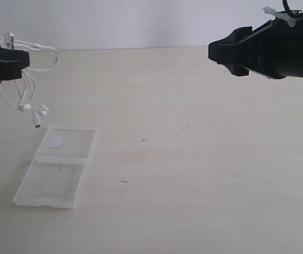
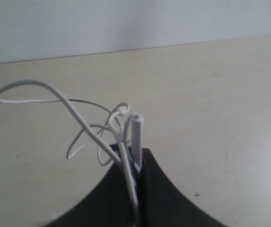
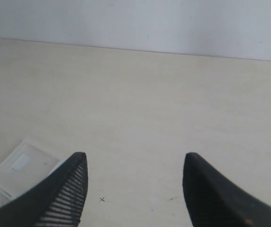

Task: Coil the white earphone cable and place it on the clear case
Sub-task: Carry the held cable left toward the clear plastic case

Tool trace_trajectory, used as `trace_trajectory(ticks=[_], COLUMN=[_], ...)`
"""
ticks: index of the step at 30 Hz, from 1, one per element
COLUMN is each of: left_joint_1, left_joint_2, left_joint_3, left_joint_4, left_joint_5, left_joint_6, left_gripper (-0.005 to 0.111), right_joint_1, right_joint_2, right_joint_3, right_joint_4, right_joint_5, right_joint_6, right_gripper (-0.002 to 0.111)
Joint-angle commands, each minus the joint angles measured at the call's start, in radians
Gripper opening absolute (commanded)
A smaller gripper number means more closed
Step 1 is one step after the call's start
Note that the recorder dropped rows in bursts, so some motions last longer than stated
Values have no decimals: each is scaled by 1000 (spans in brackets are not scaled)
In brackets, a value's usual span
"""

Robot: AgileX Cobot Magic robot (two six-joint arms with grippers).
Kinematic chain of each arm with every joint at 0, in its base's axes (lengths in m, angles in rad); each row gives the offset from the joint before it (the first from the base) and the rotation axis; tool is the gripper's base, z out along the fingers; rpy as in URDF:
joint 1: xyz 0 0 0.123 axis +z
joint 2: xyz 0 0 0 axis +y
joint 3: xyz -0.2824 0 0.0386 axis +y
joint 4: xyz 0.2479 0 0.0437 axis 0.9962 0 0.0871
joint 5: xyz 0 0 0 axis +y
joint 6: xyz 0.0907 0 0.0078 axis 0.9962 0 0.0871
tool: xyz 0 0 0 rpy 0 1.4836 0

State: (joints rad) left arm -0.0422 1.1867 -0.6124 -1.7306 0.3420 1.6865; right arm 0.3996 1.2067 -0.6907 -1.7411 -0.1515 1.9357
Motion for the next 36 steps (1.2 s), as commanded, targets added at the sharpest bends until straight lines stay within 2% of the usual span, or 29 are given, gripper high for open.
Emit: trace_trajectory(ticks=[1, 9, 16, 18, 23, 26, 33, 36], left_joint_1=[1, 1, 1, 1, -1, -40, -238, -284], left_joint_2=[-112, -287, -308, -308, -308, -308, -308, -308], left_joint_3=[50, 119, 129, 129, 129, 129, 136, 159], left_joint_4=[-14, -14, -14, 10, 365, 578, 1116, 1327], left_joint_5=[-61, -77, -23, -23, -55, -128, -290, -353], left_joint_6=[-38, -54, -21, -75, -401, -635, -1147, -1387], left_gripper=[0, 0, 0, 0, 0, 0, 0, 0], right_joint_1=[-4, -4, -4, -4, -4, -4, -4, -4], right_joint_2=[-6, -6, -6, -6, -6, -6, -6, -6], right_joint_3=[7, 7, 7, 7, 7, 7, 7, 7], right_joint_4=[-3, -3, -3, -3, -3, -3, -3, -3], right_joint_5=[-1, -1, -1, -1, -1, -1, -1, -1], right_joint_6=[3, 3, 3, 3, 3, 3, 3, 3], right_gripper=[57, 57, 57, 57, 57, 57, 57, 57])
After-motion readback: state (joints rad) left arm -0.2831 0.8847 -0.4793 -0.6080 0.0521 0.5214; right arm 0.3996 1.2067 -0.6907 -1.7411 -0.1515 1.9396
